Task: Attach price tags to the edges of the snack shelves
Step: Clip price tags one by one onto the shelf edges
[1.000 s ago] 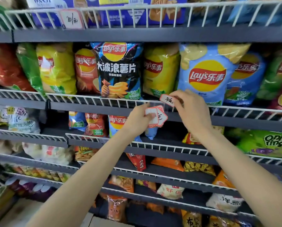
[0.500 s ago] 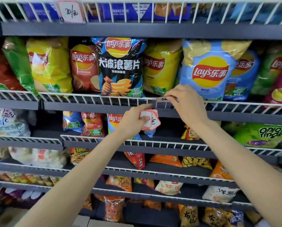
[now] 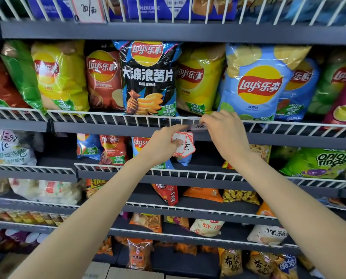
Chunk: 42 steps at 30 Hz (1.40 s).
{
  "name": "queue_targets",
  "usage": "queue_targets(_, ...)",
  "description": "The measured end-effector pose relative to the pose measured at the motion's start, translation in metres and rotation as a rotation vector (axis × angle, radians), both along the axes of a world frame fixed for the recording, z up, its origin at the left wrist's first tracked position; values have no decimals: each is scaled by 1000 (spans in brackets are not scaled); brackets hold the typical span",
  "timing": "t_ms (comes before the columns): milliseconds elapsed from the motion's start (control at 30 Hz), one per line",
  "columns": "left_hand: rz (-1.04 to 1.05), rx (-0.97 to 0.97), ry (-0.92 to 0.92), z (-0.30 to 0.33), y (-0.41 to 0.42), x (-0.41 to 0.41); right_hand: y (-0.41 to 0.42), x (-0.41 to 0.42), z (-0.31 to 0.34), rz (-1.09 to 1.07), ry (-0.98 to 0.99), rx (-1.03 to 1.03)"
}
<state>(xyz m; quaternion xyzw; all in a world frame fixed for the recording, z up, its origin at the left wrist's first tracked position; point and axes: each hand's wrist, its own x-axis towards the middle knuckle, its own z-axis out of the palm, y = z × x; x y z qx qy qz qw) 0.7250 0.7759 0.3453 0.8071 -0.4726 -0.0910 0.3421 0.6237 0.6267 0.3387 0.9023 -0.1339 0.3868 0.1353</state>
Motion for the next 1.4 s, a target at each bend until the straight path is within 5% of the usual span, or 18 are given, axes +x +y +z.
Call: queue_targets(1400, -27, -30, 39, -8, -8, 7, 9, -2, -6, -43, 49, -29)
